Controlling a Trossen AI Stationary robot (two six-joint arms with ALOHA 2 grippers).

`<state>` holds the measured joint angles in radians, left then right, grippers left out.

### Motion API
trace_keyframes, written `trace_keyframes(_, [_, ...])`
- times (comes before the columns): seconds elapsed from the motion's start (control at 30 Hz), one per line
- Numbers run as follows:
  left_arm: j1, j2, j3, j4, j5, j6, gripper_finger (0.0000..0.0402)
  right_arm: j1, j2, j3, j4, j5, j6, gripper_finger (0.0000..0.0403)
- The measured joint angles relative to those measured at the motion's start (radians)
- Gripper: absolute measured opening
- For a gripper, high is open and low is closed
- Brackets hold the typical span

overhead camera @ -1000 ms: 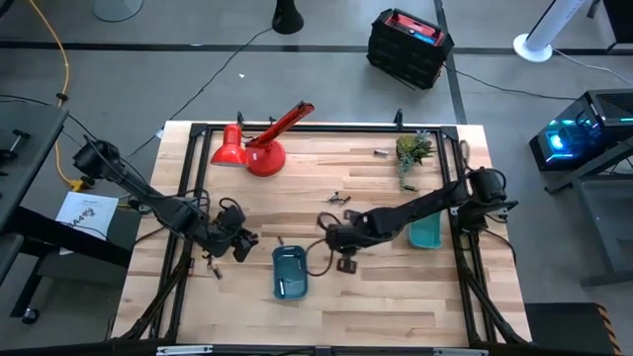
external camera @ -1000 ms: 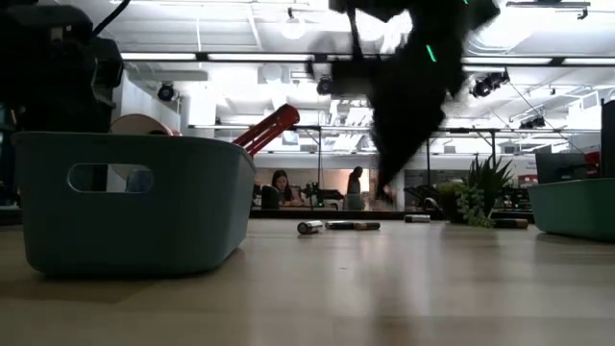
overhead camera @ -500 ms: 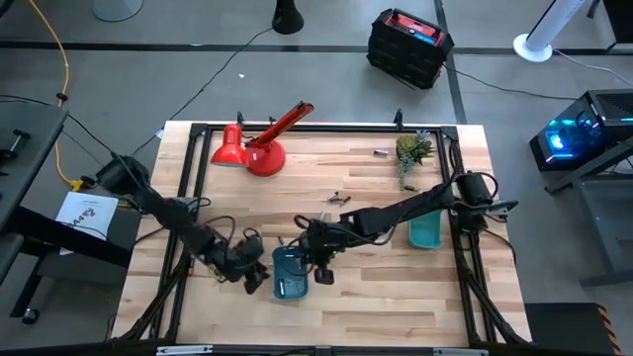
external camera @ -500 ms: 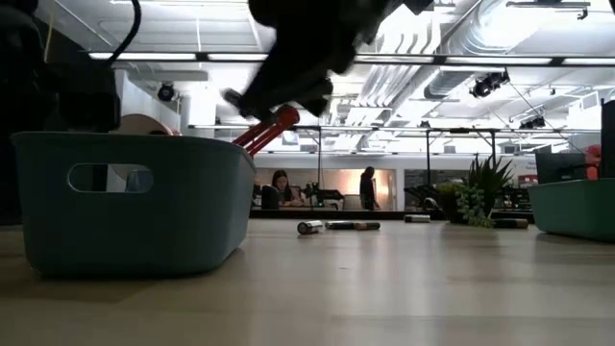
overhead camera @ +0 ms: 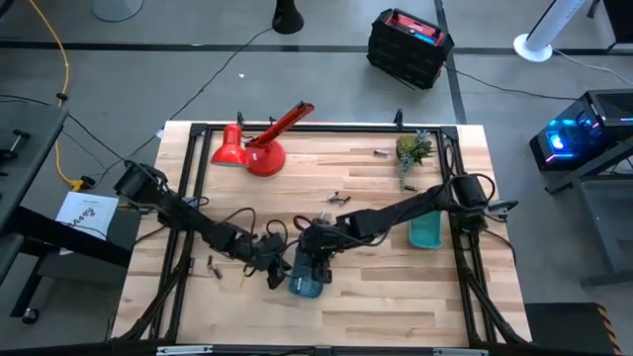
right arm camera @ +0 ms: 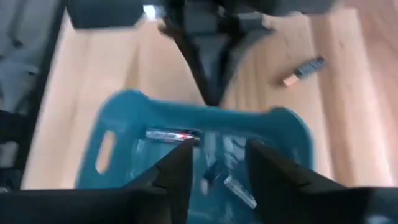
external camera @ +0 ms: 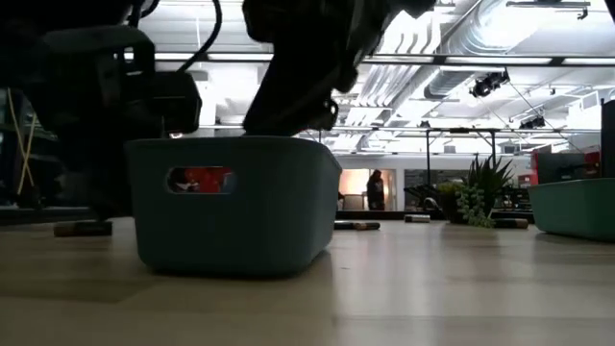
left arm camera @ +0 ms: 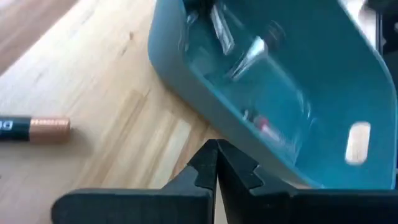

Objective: Sort batteries
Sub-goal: Put the silver battery into the blue bin

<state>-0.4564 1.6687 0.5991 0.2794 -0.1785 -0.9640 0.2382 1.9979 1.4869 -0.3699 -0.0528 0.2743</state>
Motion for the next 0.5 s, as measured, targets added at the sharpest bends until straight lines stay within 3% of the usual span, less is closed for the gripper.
trace_keyframes(0.13, [0.004, -0.029, 0.001, -0.064, 0.028, 0.012, 0.0001, -0.008, -0.030, 0.079, -0.230, 0.020, -0.077, 0.0175])
trace_keyframes(0.3, [-0.010, -0.136, 0.001, -0.261, 0.010, 0.060, 0.0001, -0.030, -0.055, 0.116, -0.391, 0.194, -0.188, 0.0174])
trace_keyframes(0.5, [-0.041, -0.350, 0.000, -0.517, -0.178, 0.060, 0.0001, -0.134, -0.057, 0.054, -0.376, 0.182, -0.327, 0.0172])
